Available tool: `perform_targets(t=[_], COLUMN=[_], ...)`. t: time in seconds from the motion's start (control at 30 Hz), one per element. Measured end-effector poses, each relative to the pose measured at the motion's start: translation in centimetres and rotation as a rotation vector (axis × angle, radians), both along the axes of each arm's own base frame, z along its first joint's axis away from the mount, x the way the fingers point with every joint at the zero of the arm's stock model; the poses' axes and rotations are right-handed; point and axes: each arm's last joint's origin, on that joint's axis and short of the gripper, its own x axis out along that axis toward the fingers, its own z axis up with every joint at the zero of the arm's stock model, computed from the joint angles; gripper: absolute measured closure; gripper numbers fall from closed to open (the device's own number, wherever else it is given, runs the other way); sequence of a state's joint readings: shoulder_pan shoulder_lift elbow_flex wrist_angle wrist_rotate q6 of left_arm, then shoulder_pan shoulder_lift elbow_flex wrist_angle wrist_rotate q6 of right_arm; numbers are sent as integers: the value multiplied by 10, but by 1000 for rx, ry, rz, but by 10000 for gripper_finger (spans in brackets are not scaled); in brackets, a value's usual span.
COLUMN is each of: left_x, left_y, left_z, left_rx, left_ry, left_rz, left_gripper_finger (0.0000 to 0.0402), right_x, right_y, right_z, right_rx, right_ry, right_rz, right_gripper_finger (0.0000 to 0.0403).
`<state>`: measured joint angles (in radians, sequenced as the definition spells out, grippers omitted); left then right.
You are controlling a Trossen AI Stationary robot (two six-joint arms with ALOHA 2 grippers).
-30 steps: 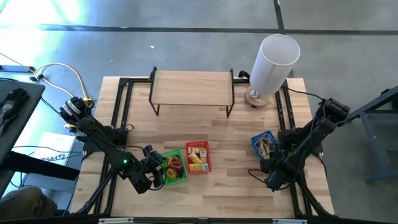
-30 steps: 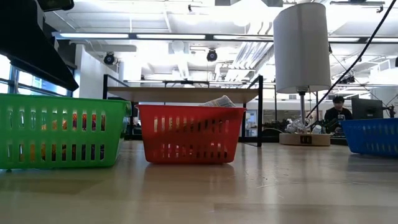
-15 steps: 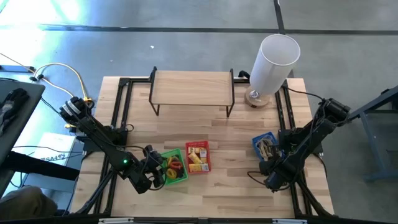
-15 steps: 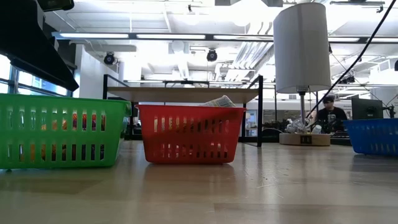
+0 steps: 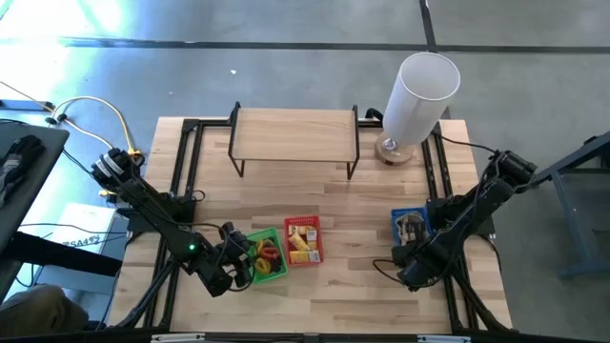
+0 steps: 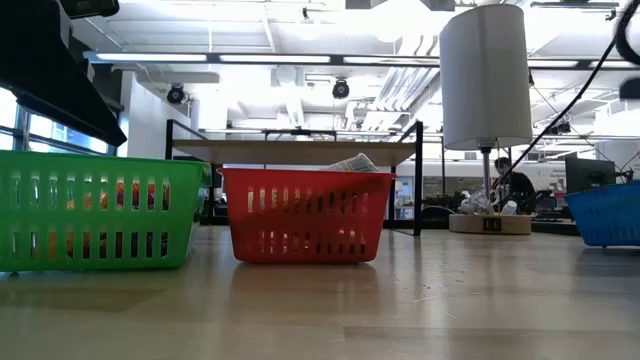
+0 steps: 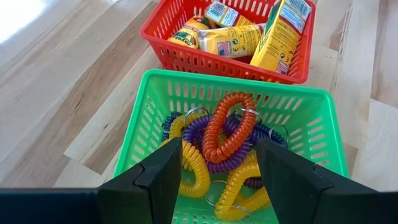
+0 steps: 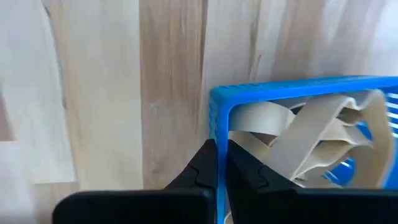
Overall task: Pick & Place Office Desk Supplies
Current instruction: Put the blue bin on the shelf
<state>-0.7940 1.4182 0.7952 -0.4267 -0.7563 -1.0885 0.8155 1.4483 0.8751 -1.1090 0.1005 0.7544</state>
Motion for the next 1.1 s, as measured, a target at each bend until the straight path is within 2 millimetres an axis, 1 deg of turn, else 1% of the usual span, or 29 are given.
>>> perform_targets(t=[0.1,0.27,0.43,0.6,0.73,0.9,1.0,1.1], left_x=[0,0,0,0,0,0,0,0], left_y=[0,0,0,0,0,0,0,0], left_z=[0,0,0,0,0,0,0,0], left_rx=[0,-2,0,28,31,30,30,45], left_ry=[0,-1,-1,6,7,6,6,11], left_rz=[0,1,-1,-26,-28,-28,-27,-40], left_gripper_finger=[201,201,201,201,201,201,201,201], right_x=[7,20,38,56,78,118,138,151], right_y=[1,0,-7,-19,-27,-38,-52,-71], right_z=[15,48,82,111,129,147,160,175], right_rx=[-3,-25,-35,-51,-91,-136,-175,-205], right_ry=[-15,-48,-138,-227,-278,-307,-313,-330], right_rz=[7,0,23,71,125,177,184,184], right_gripper_finger=[399,399,399,400,400,400,400,400])
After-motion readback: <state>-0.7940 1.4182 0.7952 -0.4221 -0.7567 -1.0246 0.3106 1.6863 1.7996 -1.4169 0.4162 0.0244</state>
